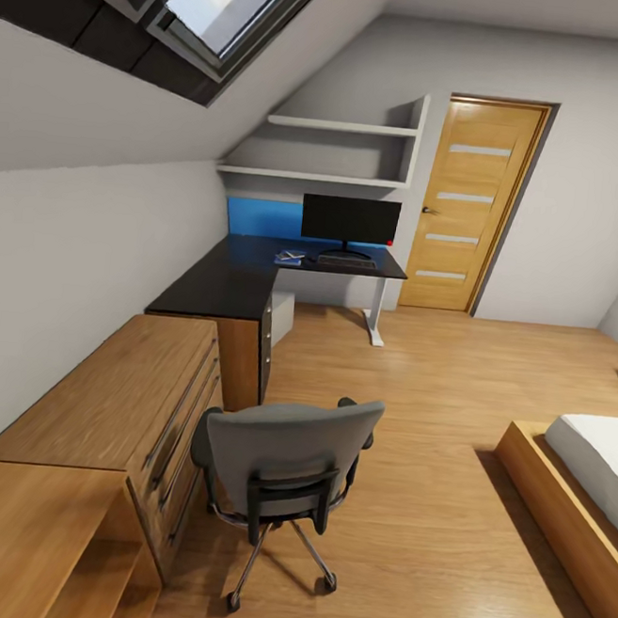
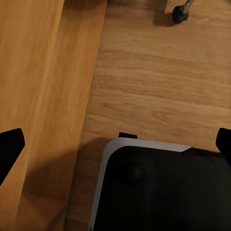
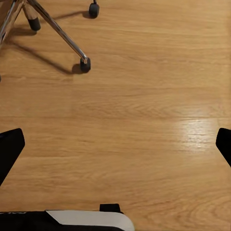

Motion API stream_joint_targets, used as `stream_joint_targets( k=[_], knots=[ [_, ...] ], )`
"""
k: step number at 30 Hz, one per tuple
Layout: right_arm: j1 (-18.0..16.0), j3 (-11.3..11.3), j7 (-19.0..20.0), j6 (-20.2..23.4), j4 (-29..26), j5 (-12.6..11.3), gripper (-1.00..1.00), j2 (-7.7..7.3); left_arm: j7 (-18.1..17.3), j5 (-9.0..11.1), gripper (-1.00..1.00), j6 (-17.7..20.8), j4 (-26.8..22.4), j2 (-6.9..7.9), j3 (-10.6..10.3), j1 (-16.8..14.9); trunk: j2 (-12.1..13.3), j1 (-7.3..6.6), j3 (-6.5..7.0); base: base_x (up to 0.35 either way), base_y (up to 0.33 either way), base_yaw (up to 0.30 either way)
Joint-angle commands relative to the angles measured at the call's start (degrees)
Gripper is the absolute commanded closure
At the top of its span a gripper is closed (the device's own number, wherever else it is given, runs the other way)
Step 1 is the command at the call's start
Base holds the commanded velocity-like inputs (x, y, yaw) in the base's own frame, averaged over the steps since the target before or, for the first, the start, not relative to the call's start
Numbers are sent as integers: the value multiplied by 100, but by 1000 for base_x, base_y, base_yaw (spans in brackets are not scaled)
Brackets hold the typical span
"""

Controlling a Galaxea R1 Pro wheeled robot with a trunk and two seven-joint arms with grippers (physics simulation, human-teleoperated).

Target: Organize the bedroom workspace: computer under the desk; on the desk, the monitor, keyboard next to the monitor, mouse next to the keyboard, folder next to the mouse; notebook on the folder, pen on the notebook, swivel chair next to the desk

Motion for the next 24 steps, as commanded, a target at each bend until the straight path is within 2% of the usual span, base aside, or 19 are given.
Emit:
stream_joint_targets(
  k=[1,2,6,10,11,14,15,19,20,21,22,24],
  knots=[
    [-4,47,-53,-5,11,9,-100,4,22,37,-100,2,-18,3,-46,4,-46,23,-24,0,0,0],
    [-4,46,-53,5,11,7,-100,4,23,125,-100,14,-30,1,-40,3,-86,45,-42,0,0,0],
    [-4,46,-53,7,11,6,-100,4,27,160,-100,29,-70,1,-45,3,-246,133,-114,0,0,0],
    [-6,39,-70,7,-4,1,-100,-1,415,264,-100,377,-766,44,-43,3,-407,221,-186,0,0,0],
    [-10,34,-86,11,-17,-11,-100,-8,627,286,-100,759,-1007,50,-42,3,-447,243,-204,0,0,0],
    [-19,23,-103,13,-54,-23,-100,-11,894,302,-100,1481,-1399,56,-41,3,-567,309,-257,0,0,0],
    [-29,19,-111,15,-99,-27,-100,-13,1022,302,-100,1969,-1678,60,-41,2,-607,331,-275,0,0,0],
    [-83,14,-118,16,-220,-32,-100,-18,1166,303,-100,2767,-2178,67,-40,-28,-768,419,-347,0,0,0],
    [-164,11,-120,16,-274,-34,-100,-20,1204,303,-100,3043,-2359,68,-40,-120,-808,441,-365,0,0,0],
    [-227,9,-121,18,-298,-36,-100,-20,1217,303,-100,3154,-2425,65,-40,-195,-848,463,-383,0,0,0],
    [-487,6,-122,23,-358,-40,-100,-13,1243,303,-100,3444,-2527,43,-43,-480,-888,485,-401,0,0,0],
    [-799,4,-128,109,-391,-42,-100,-5,1255,294,-100,3770,-2521,14,-46,-805,-968,529,-437,0,0,0]
  ],
)
